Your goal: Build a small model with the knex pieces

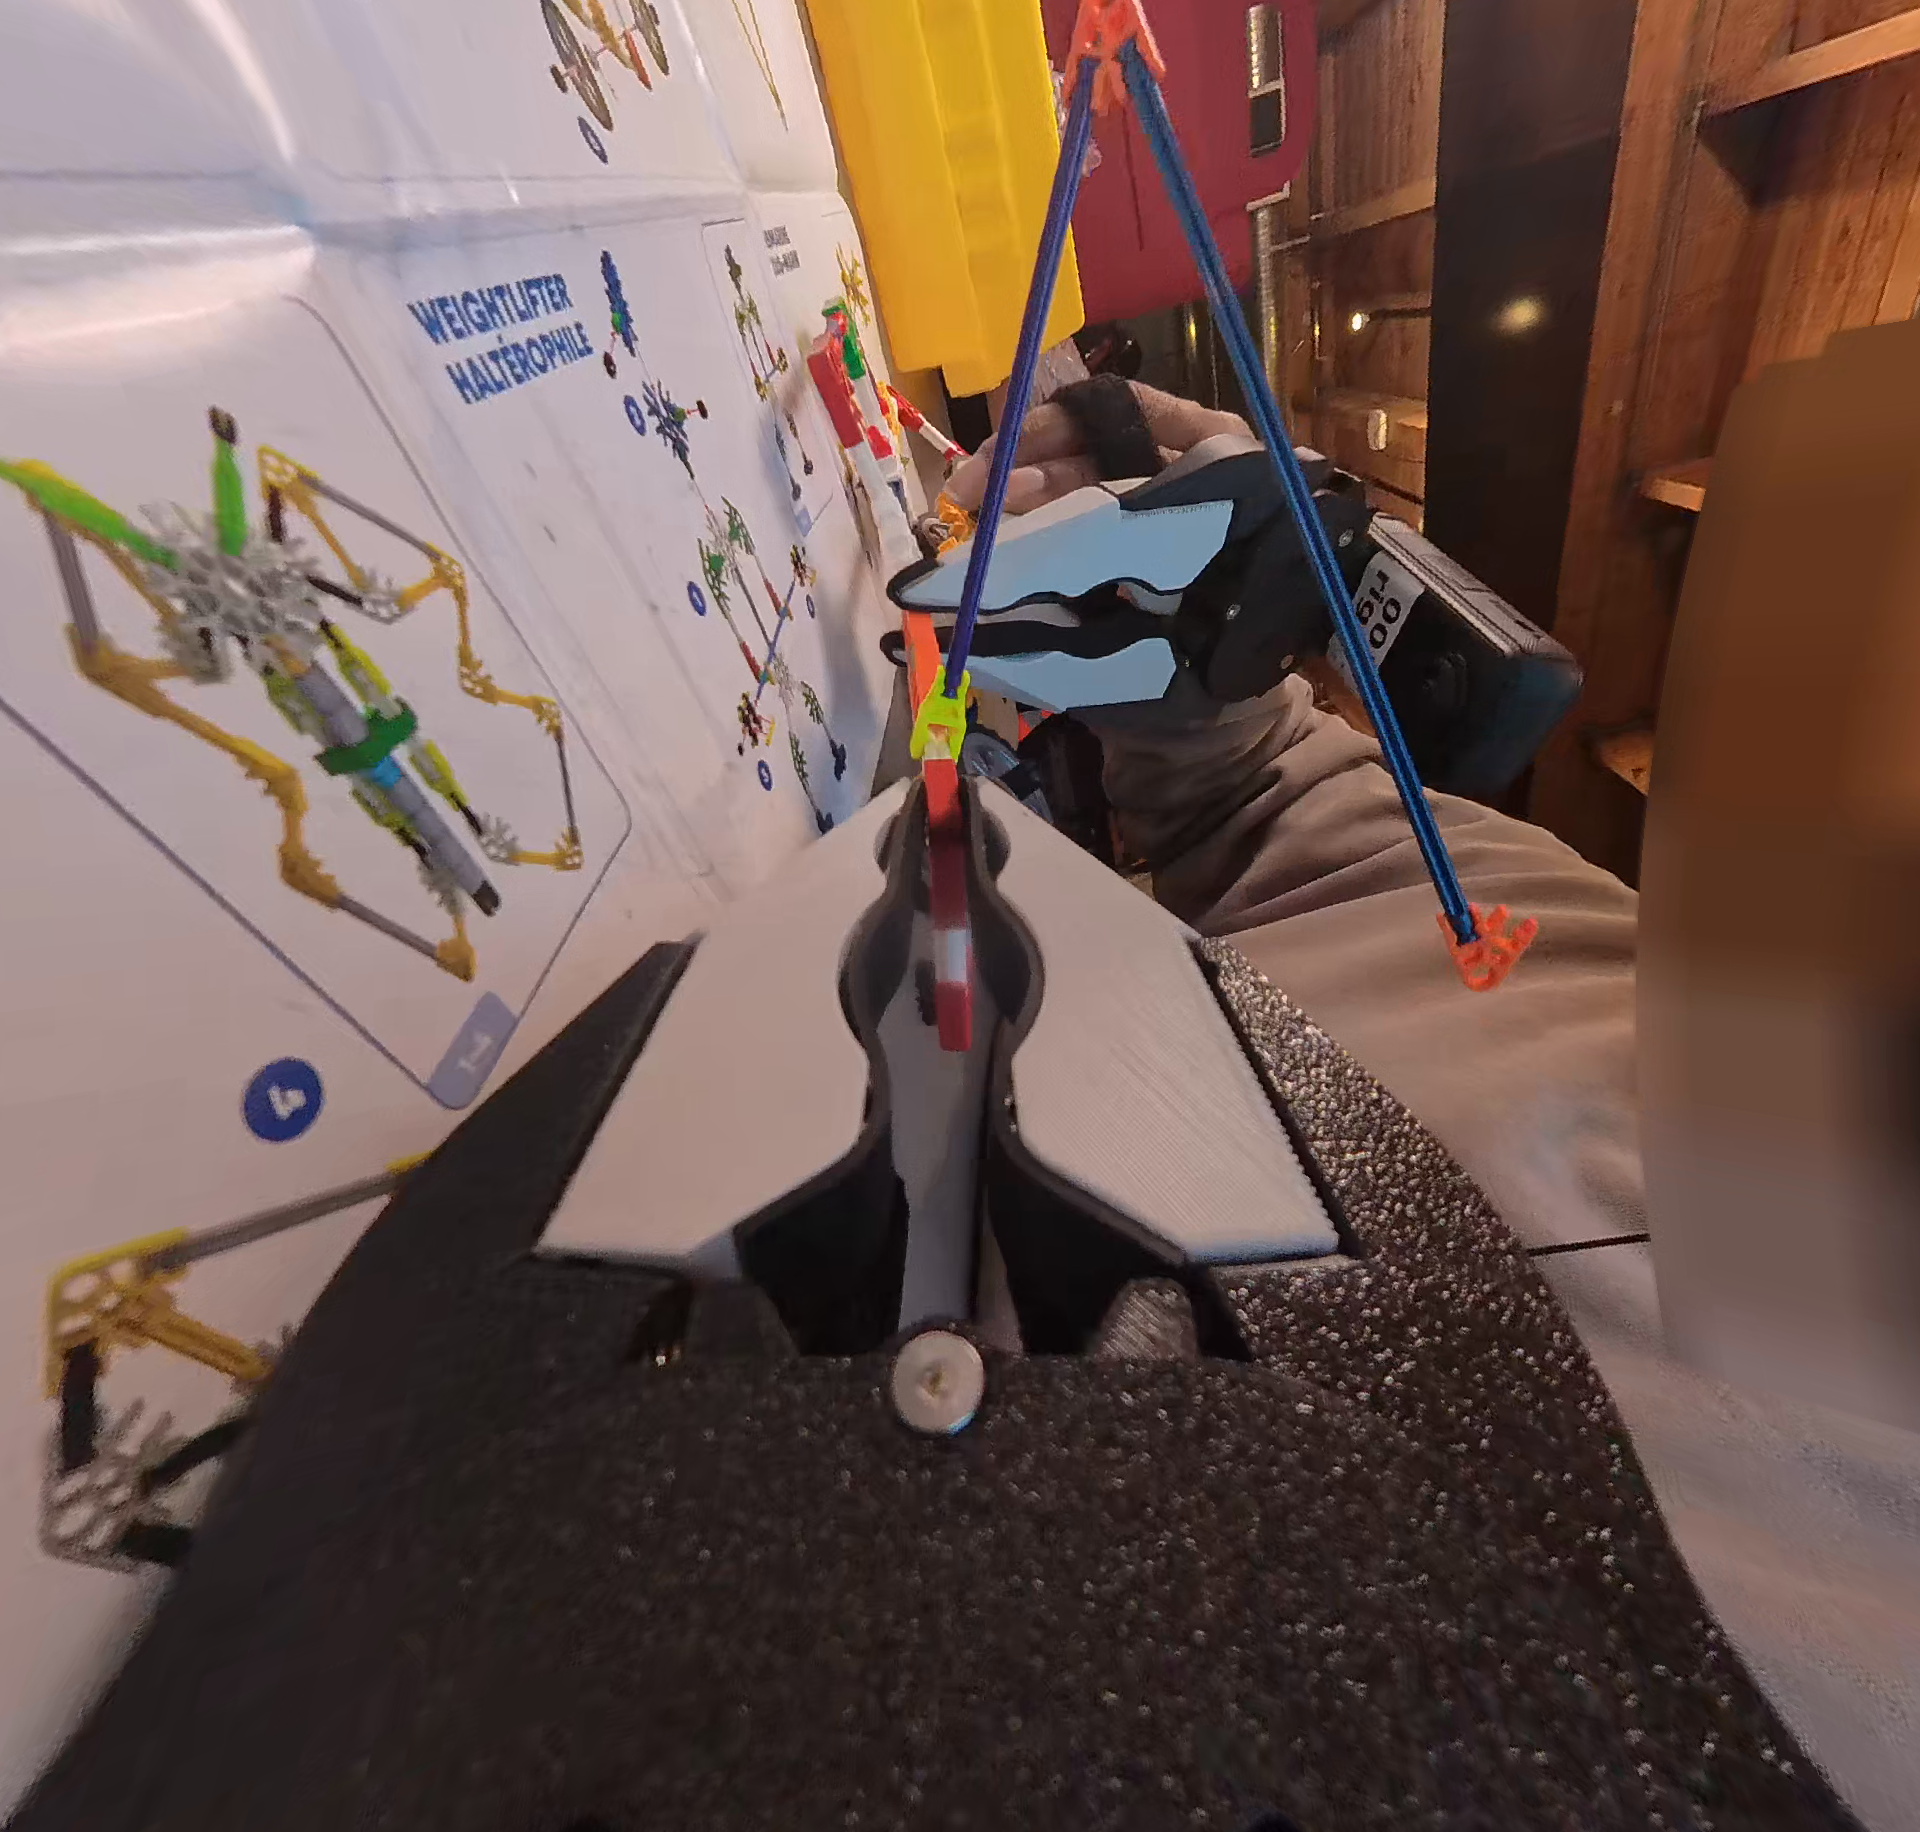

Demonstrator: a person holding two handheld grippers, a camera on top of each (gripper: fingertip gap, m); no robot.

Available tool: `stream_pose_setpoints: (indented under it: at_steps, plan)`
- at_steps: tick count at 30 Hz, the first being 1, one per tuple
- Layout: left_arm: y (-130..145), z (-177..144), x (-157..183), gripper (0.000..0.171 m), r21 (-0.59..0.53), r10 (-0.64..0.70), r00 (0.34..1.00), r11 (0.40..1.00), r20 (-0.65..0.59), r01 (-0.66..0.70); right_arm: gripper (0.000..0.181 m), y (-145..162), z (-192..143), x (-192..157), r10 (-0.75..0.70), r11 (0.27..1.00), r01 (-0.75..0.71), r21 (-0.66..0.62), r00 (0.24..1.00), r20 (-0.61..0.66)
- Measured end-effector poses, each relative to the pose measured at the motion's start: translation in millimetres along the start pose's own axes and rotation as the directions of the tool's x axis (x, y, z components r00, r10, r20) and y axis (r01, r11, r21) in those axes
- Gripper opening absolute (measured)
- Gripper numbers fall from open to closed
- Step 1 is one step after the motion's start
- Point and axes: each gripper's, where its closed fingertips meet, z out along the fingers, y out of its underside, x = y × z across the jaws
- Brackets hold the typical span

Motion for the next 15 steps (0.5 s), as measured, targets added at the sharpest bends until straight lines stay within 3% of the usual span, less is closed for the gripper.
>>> stream_pose_setpoints:
  at_steps: [3,5,8,11,15]
  plan:
    - [1.2,-2.6,-5.3,0.013,-0.037,0.138,0.986,0.99,0.095,-0.135,0.007,-0.1,0.0,-1.8,0.047,0.999,-0.048,0.015,0.999,0.022]
    - [2.2,-4.8,-8.9,0.018,-0.095,0.279,0.943,0.96,0.183,-0.265,0.007,-0.4,0.7,-1.6,0.064,0.998,-0.065,0.026,0.998,0.025]
    - [3.8,-6.0,-9.7,0.014,-0.165,0.399,0.883,0.915,0.247,-0.368,0.007,-0.9,1.6,-1.4,0.074,0.997,-0.075,0.034,0.997,0.029]
    - [3.6,-4.7,-9.8,0.006,-0.165,0.371,0.897,0.926,0.24,-0.339,0.008,-0.9,2.9,0.0,0.059,0.998,-0.06,0.034,0.998,0.014]
    - [2.4,-5.5,-14.8,0.005,-0.14,0.234,0.949,0.968,0.21,-0.208,0.007,-1.5,3.4,2.4,0.031,0.998,-0.029,0.05,0.999,-0.031]
